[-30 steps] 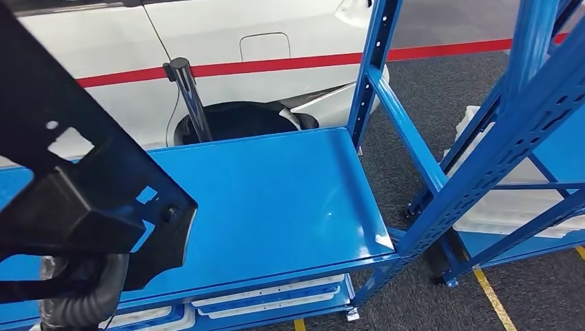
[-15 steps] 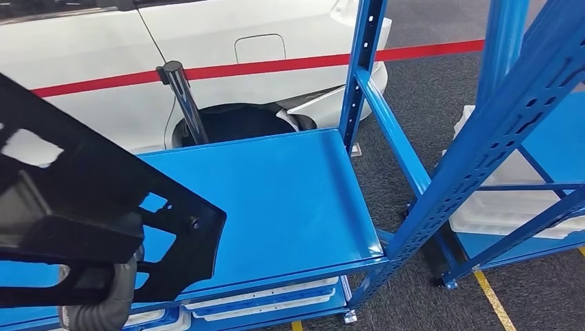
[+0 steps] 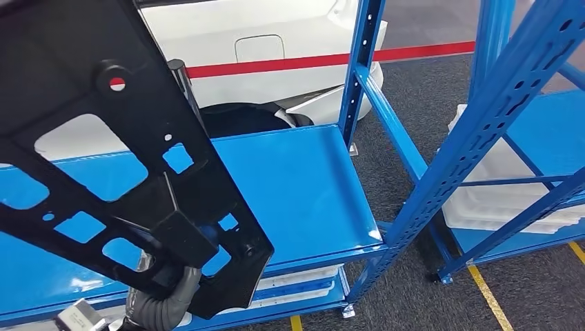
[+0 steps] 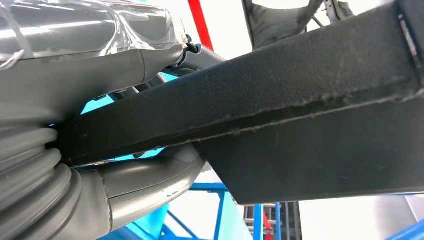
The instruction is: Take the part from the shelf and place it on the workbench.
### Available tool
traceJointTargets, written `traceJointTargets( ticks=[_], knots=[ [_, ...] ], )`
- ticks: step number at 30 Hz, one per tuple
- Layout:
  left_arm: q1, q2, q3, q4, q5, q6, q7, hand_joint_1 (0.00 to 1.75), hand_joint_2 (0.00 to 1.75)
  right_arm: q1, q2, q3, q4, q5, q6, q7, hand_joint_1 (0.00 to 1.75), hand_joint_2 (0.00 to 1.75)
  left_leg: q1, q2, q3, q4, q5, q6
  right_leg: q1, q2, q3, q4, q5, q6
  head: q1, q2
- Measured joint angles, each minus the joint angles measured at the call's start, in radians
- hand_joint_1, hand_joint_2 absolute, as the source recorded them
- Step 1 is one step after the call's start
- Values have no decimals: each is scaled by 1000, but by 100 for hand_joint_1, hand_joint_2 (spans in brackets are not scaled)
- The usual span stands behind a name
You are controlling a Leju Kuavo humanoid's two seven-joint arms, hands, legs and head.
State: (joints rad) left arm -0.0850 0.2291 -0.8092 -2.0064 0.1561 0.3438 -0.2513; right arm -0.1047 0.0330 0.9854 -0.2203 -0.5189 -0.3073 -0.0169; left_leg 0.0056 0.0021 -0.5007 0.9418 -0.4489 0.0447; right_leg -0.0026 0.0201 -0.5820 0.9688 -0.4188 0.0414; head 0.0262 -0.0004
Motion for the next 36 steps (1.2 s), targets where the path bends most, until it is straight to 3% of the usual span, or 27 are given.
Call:
traceJointTargets(
  ticks=[2,5,6,7,8,10,12,15,16,18,20,21,22,23,24,26,27,28,30,31,32,33,35,36],
  knots=[
    [-5,-4,-4,5,10,-8,-1,175,175,0,0,-4,0,-4,0,0,0,0,4,8,-7,-5,14,12,-3,-2,-21,50,-47,8,3,0],
    [-7,-7,-12,12,30,-22,-1,175,175,1,1,-8,0,-6,0,0,0,0,4,19,-25,-4,27,19,-7,-6,-85,228,-153,20,7,0],
    [-7,-8,-16,16,34,-25,-2,175,175,2,1,-9,0,-6,0,1,0,0,4,25,-32,-4,31,18,-9,-7,-96,273,-170,24,8,0],
    [-7,-8,-19,19,37,-27,-3,175,175,2,1,-10,0,-7,0,1,0,0,4,31,-38,-3,35,16,-11,-9,-88,281,-166,27,8,0],
    [-7,-9,-21,23,40,-29,-6,175,175,2,1,-11,0,-7,0,0,0,0,5,37,-43,-1,39,13,-14,-13,-59,245,-146,30,8,0],
    [-8,-11,-23,29,47,-31,-11,175,175,1,1,-12,0,-6,0,0,0,0,5,48,-51,4,43,7,-17,-37,37,94,-94,35,8,0],
    [-12,-13,-24,32,51,-34,-16,175,175,0,2,-12,0,-5,0,-1,0,0,2,58,-56,9,49,-3,-14,-57,92,-8,-66,26,7,0],
    [-16,-16,-25,36,56,-45,-20,175,175,-2,2,-13,0,-5,1,-4,0,0,0,72,-62,12,58,-22,-10,-44,83,-22,-53,-1,6,0],
    [-16,-17,-26,37,57,-47,-20,175,175,-2,2,-13,0,-6,1,-5,0,0,2,67,-68,21,48,-29,-11,-38,76,-23,-46,-10,6,0],
    [-17,-17,-28,38,60,-51,-22,175,175,-4,3,-14,0,-6,2,-6,0,0,6,42,-99,96,-22,-39,-13,-29,57,-26,-26,-26,5,0],
    [-17,-18,-30,41,61,-55,-23,175,175,-4,3,-14,0,-7,2,-6,0,0,7,20,-141,233,-117,-45,-10,-17,31,-25,-6,-34,4,0],
    [-17,-18,-31,43,61,-57,-24,175,175,-3,3,-14,0,-7,2,-6,0,0,7,16,-151,286,-142,-45,-8,-9,18,-24,4,-35,4,0],
    [-17,-18,-33,45,62,-59,-24,175,175,-3,3,-15,0,-6,2,-6,0,0,6,14,-145,308,-147,-43,-7,-1,5,-24,14,-35,4,0],
    [-17,-18,-35,47,63,-61,-24,175,175,-3,3,-17,0,-6,2,-7,0,0,6,12,-120,289,-131,-40,-6,7,-8,-23,24,-34,4,0],
    [-18,-19,-37,48,64,-63,-24,175,175,-3,3,-18,0,-4,3,-9,0,0,5,10,-77,233,-104,-34,-5,15,-21,-23,35,-33,4,0],
    [-24,-20,-41,50,67,-67,-24,175,175,-4,4,-20,0,2,4,-12,0,0,0,1,27,74,-67,-20,-3,25,-41,-23,55,-26,4,0],
    [-27,-21,-42,51,68,-69,-24,175,175,-3,5,-20,0,4,4,-12,0,0,-3,-3,61,17,-60,-15,-2,29,-46,-24,65,-21,5,0],
    [-30,-22,-43,53,68,-70,-24,175,175,-2,5,-20,0,7,4,-12,0,0,-6,-6,77,-17,-59,-11,-2,31,-49,-26,74,-16,5,0],
    [-32,-23,-46,56,70,-73,-24,175,175,2,5,-21,1,11,6,-11,0,0,-8,-6,67,-26,-46,-2,-2,34,-52,-35,94,-4,5,0],
    [-32,-24,-47,57,70,-74,-25,175,175,3,5,-21,2,13,7,-10,0,0,-6,-3,59,-28,-36,5,-3,32,-58,-31,89,1,5,0],
    [-33,-25,-48,59,70,-74,-25,175,175,3,5,-21,3,14,8,-10,0,0,-4,-1,49,-29,-24,14,-3,26,-67,-13,64,5,6,0],
    [-33,-26,-49,60,70,-75,-25,175,175,2,5,-21,3,14,8,-9,0,0,-2,3,38,-31,-11,22,-3,17,-81,27,19,8,8,0],
    [-32,-28,-50,64,71,-75,-25,175,175,0,5,-21,4,14,8,-9,0,0,-4,7,12,-30,12,31,-7,-1,-113,160,-94,15,12,0],
    [-31,-28,-51,66,71,-75,-25,175,175,0,5,-21,4,15,8,-9,0,0,-5,10,-2,-29,23,31,-8,-5,-121,226,-126,19,13,0]
  ],
)
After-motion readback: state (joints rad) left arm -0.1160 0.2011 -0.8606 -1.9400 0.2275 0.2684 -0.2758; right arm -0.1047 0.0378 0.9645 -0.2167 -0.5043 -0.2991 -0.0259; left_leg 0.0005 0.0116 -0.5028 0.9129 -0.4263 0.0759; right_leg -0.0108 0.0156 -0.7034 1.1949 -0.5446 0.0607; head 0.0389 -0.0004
